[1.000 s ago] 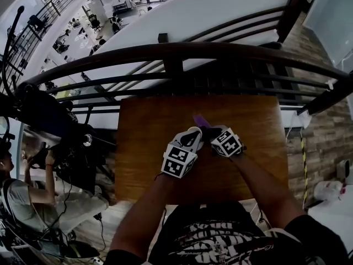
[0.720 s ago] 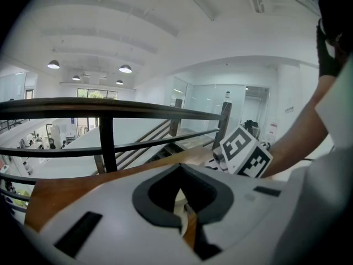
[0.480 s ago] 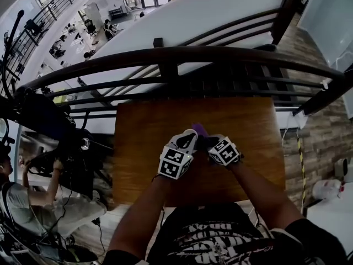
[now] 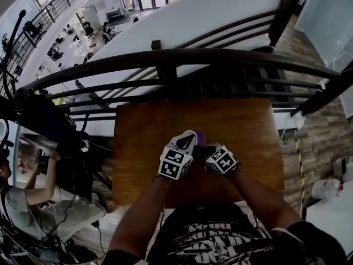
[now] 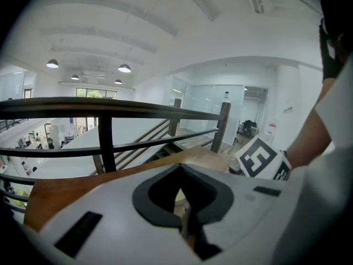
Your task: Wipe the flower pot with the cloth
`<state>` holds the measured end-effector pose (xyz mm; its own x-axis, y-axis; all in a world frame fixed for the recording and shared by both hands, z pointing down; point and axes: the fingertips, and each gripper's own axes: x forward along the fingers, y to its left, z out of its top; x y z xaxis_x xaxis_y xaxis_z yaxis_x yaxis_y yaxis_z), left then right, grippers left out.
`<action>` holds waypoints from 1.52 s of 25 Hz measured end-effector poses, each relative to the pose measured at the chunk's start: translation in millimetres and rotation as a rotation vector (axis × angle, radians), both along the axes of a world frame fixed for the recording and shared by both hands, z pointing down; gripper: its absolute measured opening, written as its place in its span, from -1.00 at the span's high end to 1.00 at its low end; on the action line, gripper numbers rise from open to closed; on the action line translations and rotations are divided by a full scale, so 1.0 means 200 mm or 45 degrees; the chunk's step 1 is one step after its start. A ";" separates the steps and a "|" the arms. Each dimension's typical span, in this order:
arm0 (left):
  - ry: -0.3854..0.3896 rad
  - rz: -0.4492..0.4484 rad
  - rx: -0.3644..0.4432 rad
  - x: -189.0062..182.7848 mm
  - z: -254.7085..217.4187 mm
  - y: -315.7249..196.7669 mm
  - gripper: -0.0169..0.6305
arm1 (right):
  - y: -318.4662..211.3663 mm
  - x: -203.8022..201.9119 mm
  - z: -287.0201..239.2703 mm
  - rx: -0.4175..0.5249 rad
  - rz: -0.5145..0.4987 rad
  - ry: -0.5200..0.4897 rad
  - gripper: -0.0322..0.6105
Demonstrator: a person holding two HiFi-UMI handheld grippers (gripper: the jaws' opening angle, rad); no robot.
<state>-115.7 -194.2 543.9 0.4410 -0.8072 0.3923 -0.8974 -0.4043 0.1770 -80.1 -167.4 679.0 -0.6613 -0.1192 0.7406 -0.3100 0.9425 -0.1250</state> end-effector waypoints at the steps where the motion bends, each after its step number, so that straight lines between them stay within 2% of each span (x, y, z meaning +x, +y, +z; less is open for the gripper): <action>1: -0.003 0.003 -0.007 0.00 0.01 0.01 0.96 | 0.03 -0.01 0.00 -0.012 -0.014 0.001 0.68; 7: -0.003 0.014 -0.021 0.01 0.02 0.01 0.95 | 0.19 -0.08 0.00 -0.055 -0.102 0.007 0.68; 24: 0.004 0.028 0.005 -0.01 0.03 0.01 0.95 | 0.33 -0.28 0.04 -0.069 -0.245 0.019 0.68; 32: -0.008 0.047 -0.006 0.00 0.02 0.02 0.95 | 0.37 -0.29 0.07 -0.057 -0.299 0.046 0.68; 38: -0.002 0.050 -0.002 0.00 0.02 0.02 0.95 | 0.27 -0.15 0.12 -0.060 -0.248 0.078 0.68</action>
